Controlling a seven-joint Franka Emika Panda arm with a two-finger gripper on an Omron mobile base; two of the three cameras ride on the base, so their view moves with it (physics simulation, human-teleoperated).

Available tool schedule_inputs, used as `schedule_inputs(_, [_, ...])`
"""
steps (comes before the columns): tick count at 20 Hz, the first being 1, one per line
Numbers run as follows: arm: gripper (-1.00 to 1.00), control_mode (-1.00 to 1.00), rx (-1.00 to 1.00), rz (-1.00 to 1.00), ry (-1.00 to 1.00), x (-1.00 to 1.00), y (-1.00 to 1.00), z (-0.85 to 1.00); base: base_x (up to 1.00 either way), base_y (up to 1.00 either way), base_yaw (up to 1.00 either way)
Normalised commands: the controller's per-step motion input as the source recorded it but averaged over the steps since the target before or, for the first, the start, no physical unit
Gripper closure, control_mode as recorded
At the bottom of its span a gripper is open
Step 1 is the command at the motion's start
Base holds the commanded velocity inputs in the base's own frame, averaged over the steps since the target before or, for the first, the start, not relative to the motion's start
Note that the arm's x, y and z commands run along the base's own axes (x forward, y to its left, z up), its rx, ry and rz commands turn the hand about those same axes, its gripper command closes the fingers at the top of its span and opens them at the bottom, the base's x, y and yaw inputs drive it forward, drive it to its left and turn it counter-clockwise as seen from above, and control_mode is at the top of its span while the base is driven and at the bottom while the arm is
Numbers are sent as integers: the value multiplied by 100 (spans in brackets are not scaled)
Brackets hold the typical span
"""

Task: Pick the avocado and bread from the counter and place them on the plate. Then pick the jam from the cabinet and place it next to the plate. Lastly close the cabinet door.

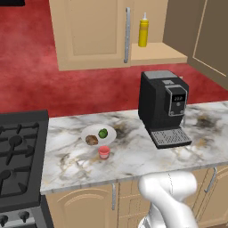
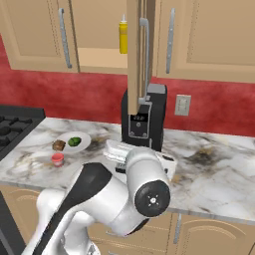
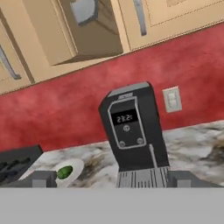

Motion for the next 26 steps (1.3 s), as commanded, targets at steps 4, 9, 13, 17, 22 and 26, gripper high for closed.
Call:
schedule_inputs(4, [-100, -100, 25, 0, -7, 2, -85, 1, 0, 0, 0])
schedule_inputs(9, [-100, -100, 24, 11, 0, 33, -64, 4, 0, 0, 0])
schedule_inputs(13, [-100, -100, 27, 16, 4, 44, -56, 12, 0, 0, 0])
schedule_inputs(17, [-100, -100, 29, 16, 6, 39, -50, 20, 0, 0, 0])
schedule_inputs(22, [-100, -100, 26, 13, 9, 44, -29, 23, 0, 0, 0])
schedule_inputs(26, [-100, -100, 20, 11, 9, 42, -15, 17, 0, 0, 0])
